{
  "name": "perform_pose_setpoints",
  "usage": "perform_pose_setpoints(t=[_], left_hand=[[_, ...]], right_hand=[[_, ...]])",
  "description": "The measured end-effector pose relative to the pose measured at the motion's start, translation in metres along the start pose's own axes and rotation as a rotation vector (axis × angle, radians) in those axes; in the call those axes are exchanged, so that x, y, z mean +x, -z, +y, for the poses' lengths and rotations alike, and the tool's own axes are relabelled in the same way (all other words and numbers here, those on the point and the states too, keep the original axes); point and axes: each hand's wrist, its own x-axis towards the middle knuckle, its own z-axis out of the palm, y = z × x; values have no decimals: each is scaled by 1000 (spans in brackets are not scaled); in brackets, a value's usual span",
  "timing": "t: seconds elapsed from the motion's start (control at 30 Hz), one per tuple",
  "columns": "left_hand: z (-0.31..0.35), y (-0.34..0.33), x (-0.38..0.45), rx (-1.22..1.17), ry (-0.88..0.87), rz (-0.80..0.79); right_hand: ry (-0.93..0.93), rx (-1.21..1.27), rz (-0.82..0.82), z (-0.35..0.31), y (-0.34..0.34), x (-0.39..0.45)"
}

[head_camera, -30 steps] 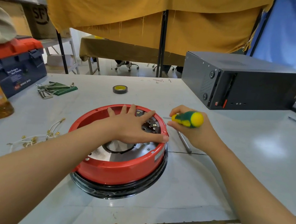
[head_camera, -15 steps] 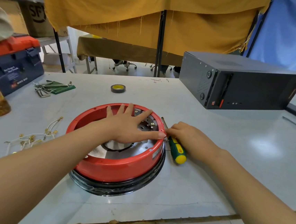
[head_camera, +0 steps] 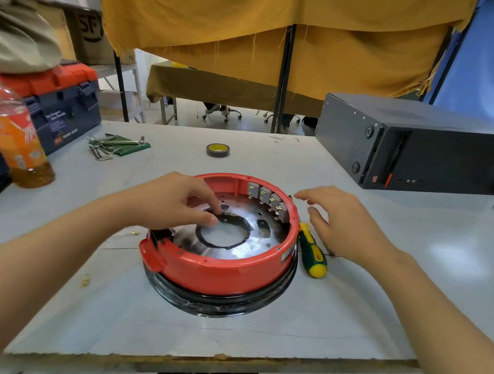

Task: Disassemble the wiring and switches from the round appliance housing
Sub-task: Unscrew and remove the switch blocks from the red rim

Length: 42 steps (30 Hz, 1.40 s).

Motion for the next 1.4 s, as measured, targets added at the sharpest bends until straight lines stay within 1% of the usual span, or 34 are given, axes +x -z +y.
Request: perform_pose_setpoints(t=[0.07,0.13,0.17,0.27,0.37,0.43,0.6,0.77,0.9,0.97,1.07,1.17,1.4], left_hand=[[-13,7,-16,-40,9,28],[-25,13,-30,-69,1,31],[-31,15,-36,-75,3,7],[-43,19,-48,-108,32,-114],[-49,20,-53,-156,22,-232],[-51,18,-54,-167,-7,-256],[-58,7,-53,-175,-24,-127],[-59,3,-56,-200,0,-59],[-56,6,-54,-151,22,-74],[-56,8,-53,-140,22,-90],[-56,11,-54,-142,9,-119],[-56,10,-55,-121,0,-134],[-56,8,-52,-38,-37,-55]], right_hand=[[47,90,81,-18,6,2],[87,169,82,-39,9,4],[99,210,64,-50,8,5],[131,329,-46,-83,2,8],[130,350,-229,-110,-9,11],[138,341,-309,-125,-16,14],[118,326,-456,-148,-28,26],[-24,510,-571,-149,-33,34],[-165,698,-640,-153,-32,41],[-227,749,-680,-157,-34,45],[-232,711,-683,-159,-41,47],[-232,744,-693,-160,-44,48],[-326,828,-830,-163,-40,52]])
